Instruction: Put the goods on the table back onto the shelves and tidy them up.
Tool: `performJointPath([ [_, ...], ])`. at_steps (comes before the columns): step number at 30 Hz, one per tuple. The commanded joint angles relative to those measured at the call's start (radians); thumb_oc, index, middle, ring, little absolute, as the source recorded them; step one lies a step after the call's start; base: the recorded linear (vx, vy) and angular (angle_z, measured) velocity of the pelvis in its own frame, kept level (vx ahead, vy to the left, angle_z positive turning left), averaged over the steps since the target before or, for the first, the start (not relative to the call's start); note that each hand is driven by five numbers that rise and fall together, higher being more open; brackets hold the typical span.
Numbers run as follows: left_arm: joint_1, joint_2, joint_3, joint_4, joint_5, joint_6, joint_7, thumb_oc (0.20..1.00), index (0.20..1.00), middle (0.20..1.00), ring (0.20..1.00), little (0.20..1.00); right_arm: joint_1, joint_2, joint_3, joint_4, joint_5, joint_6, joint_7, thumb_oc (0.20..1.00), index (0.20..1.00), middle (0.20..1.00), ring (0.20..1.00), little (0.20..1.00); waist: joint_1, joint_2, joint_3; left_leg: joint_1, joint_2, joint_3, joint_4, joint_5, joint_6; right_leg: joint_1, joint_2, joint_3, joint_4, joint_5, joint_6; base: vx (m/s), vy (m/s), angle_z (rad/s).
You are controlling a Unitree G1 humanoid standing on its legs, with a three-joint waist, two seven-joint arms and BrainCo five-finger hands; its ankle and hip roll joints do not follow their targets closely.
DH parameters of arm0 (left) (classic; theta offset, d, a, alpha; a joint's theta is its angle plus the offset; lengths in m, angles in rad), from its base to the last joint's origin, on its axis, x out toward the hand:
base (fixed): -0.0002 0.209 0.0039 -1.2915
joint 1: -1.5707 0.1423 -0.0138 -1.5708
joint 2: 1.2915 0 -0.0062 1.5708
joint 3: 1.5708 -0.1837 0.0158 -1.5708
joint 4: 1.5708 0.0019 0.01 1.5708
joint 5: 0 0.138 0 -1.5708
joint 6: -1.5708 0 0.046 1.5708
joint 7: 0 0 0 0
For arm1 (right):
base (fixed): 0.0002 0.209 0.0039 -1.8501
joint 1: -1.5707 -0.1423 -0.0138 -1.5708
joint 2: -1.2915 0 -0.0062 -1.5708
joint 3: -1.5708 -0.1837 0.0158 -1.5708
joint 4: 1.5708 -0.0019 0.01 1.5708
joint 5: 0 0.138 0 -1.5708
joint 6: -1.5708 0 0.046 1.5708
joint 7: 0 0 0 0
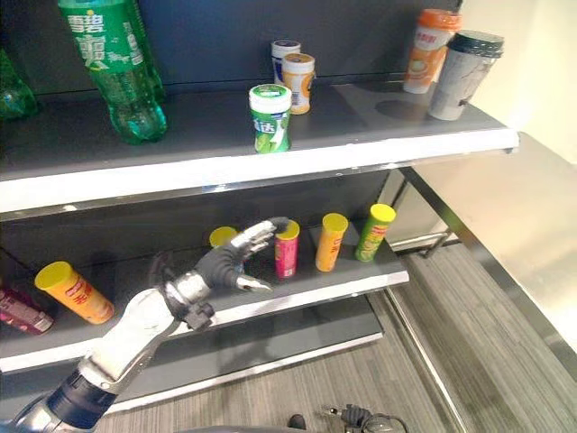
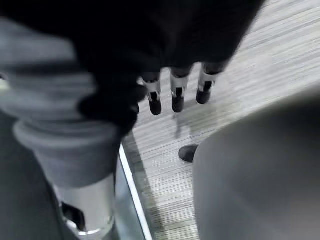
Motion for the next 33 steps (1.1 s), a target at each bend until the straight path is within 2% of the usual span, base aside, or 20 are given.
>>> performJointPath([
  [1, -0.027, 0.001, 0.003, -0.019, 0.006, -0.033, -0.005, 1.0, 1.0, 1.0, 1.0, 1.0, -0.027, 0.039, 0.02, 0.05, -0.02, 0.011, 0.0, 1.0, 1.0, 1.0, 1.0, 1.0, 0.004, -0.029, -0.048, -0.023, 0.046, -0.018, 0.0, -0.087, -0.034, 0.025, -0.06, 0.059, 0.007, -0.05, 0.09, 0.02, 0.003, -0.14],
  [3, -0.13, -0.032, -0.043, -0.016, 0.006, -0.026, 0.007, 1.0, 1.0, 1.0, 1.0, 1.0, -0.03, 0.051, 0.039, 0.054, -0.035, 0.012, -0.003, 1.0, 1.0, 1.0, 1.0, 1.0, -0.009, -0.023, -0.05, -0.014, 0.05, -0.004, 0.0, -0.093, -0.035, 0.028, -0.059, 0.065, 0.007, -0.05, 0.091, 0.0, -0.002, -0.05],
  [7, -0.166, -0.044, -0.041, -0.037, -0.006, -0.032, 0.025, 1.0, 1.0, 1.0, 1.0, 1.0, -0.03, 0.054, 0.04, 0.058, -0.035, 0.01, -0.006, 1.0, 1.0, 1.0, 1.0, 1.0, -0.012, -0.02, -0.05, -0.012, 0.049, -0.003, 0.0, -0.094, -0.037, 0.033, -0.06, 0.063, 0.007, -0.053, 0.09, -0.01, 0.0, -0.07],
  [11, -0.289, -0.093, -0.034, -0.031, 0.037, -0.063, 0.093, 1.0, 1.0, 1.0, 1.0, 1.0, -0.033, -0.005, 0.017, 0.071, -0.033, 0.014, -0.007, 1.0, 1.0, 1.0, 1.0, 1.0, -0.015, -0.024, -0.053, -0.009, 0.05, -0.01, 0.0, -0.092, -0.038, 0.037, -0.061, 0.059, 0.007, -0.057, 0.087, 0.0, -0.004, 0.01],
  [15, -0.302, -0.096, 0.06, -0.13, -0.045, -0.098, 0.181, 1.0, 1.0, 1.0, 1.0, 1.0, -0.022, -0.011, -0.006, 0.091, -0.022, 0.014, -0.014, 1.0, 1.0, 1.0, 1.0, 1.0, 0.007, -0.019, -0.051, -0.009, 0.046, -0.03, 0.0, -0.088, -0.038, 0.042, -0.065, 0.049, 0.007, -0.06, 0.087, -0.01, -0.018, 0.12],
  [19, -0.319, -0.101, 0.125, -0.156, -0.04, -0.124, 0.253, 1.0, 1.0, 1.0, 1.0, 1.0, -0.017, -0.009, -0.004, 0.09, -0.023, 0.012, -0.021, 1.0, 1.0, 1.0, 1.0, 1.0, 0.015, -0.018, -0.051, -0.006, 0.047, -0.033, 0.0, -0.089, -0.04, 0.048, -0.067, 0.045, 0.007, -0.064, 0.086, 0.0, -0.014, 0.16],
  [20, -0.331, -0.124, 0.13, -0.134, -0.047, -0.125, 0.262, 1.0, 1.0, 1.0, 1.0, 1.0, -0.013, 0.03, 0.01, 0.092, -0.03, -0.008, -0.031, 1.0, 1.0, 1.0, 1.0, 1.0, 0.019, -0.011, -0.05, -0.005, 0.047, -0.033, 0.0, -0.091, -0.041, 0.05, -0.069, 0.042, 0.007, -0.065, 0.088, 0.01, -0.001, 0.08],
  [21, -0.324, -0.117, 0.14, -0.131, -0.049, -0.134, 0.261, 1.0, 1.0, 1.0, 1.0, 1.0, -0.01, 0.028, -0.007, 0.09, -0.033, -0.008, -0.027, 1.0, 1.0, 1.0, 1.0, 1.0, 0.022, -0.004, -0.051, -0.002, 0.045, -0.034, 0.0, -0.093, -0.041, 0.053, -0.072, 0.038, 0.007, -0.067, 0.088, 0.0, 0.0, 0.0],
  [23, -0.294, -0.076, 0.164, -0.187, -0.065, -0.127, 0.274, 1.0, 1.0, 1.0, 1.0, 1.0, -0.008, 0.019, -0.04, 0.11, -0.008, 0.016, -0.039, 1.0, 1.0, 1.0, 1.0, 1.0, 0.018, 0.0, -0.054, 0.001, 0.046, -0.032, 0.0, -0.095, -0.043, 0.057, -0.072, 0.037, 0.007, -0.066, 0.088, 0.0, 0.0, 0.0],
  [24, -0.281, -0.078, 0.167, -0.189, -0.066, -0.153, 0.29, 1.0, 1.0, 1.0, 1.0, 1.0, -0.008, 0.008, -0.026, 0.1, -0.006, 0.025, -0.036, 1.0, 1.0, 1.0, 1.0, 1.0, 0.017, -0.002, -0.054, 0.003, 0.048, -0.028, 0.0, -0.096, -0.044, 0.057, -0.072, 0.038, 0.007, -0.066, 0.086, 0.0, 0.0, 0.0],
  [29, -0.333, -0.107, 0.22, -0.184, -0.015, -0.163, 0.343, 1.0, 1.0, 1.0, 1.0, 1.0, 0.025, -0.01, -0.042, 0.098, -0.008, 0.007, -0.02, 1.0, 1.0, 1.0, 1.0, 1.0, 0.001, -0.006, -0.057, 0.005, 0.053, -0.015, 0.0, -0.098, -0.046, 0.054, -0.068, 0.05, 0.007, -0.064, 0.088, 0.0, -0.01, -0.02],
  [30, -0.343, -0.109, 0.232, -0.201, -0.001, -0.159, 0.371, 1.0, 1.0, 1.0, 1.0, 1.0, -0.013, 0.044, -0.02, 0.094, 0.011, -0.002, -0.058, 1.0, 1.0, 1.0, 1.0, 1.0, 0.005, -0.007, -0.059, 0.005, 0.054, -0.013, 0.0, -0.099, -0.046, 0.054, -0.067, 0.052, 0.007, -0.063, 0.088, 0.0, -0.015, -0.07],
  [31, -0.343, -0.104, 0.243, -0.217, -0.008, -0.159, 0.375, 1.0, 1.0, 1.0, 1.0, 1.0, -0.019, 0.068, 0.006, 0.067, 0.017, -0.008, -0.051, 1.0, 1.0, 1.0, 1.0, 1.0, 0.007, -0.008, -0.059, 0.003, 0.055, -0.012, 0.0, -0.098, -0.047, 0.053, -0.066, 0.054, 0.007, -0.063, 0.087, 0.0, -0.014, -0.08],
  [32, -0.322, -0.097, 0.266, -0.235, -0.012, -0.159, 0.382, 1.0, 1.0, 1.0, 1.0, 1.0, -0.004, 0.067, 0.024, 0.022, 0.025, -0.02, -0.055, 1.0, 1.0, 1.0, 1.0, 1.0, 0.006, -0.01, -0.059, 0.002, 0.056, -0.01, 0.0, -0.097, -0.048, 0.052, -0.065, 0.056, 0.007, -0.063, 0.087, -0.02, -0.02, -0.06],
  [33, -0.321, -0.095, 0.313, -0.223, 0.024, -0.179, 0.414, 1.0, 1.0, 1.0, 1.0, 1.0, 0.036, 0.031, 0.036, 0.027, -0.03, -0.013, -0.045, 1.0, 1.0, 1.0, 1.0, 1.0, -0.002, -0.015, -0.058, 0.001, 0.058, -0.002, 0.0, -0.099, -0.05, 0.05, -0.062, 0.058, 0.007, -0.065, 0.087, -0.01, -0.016, -0.18],
])
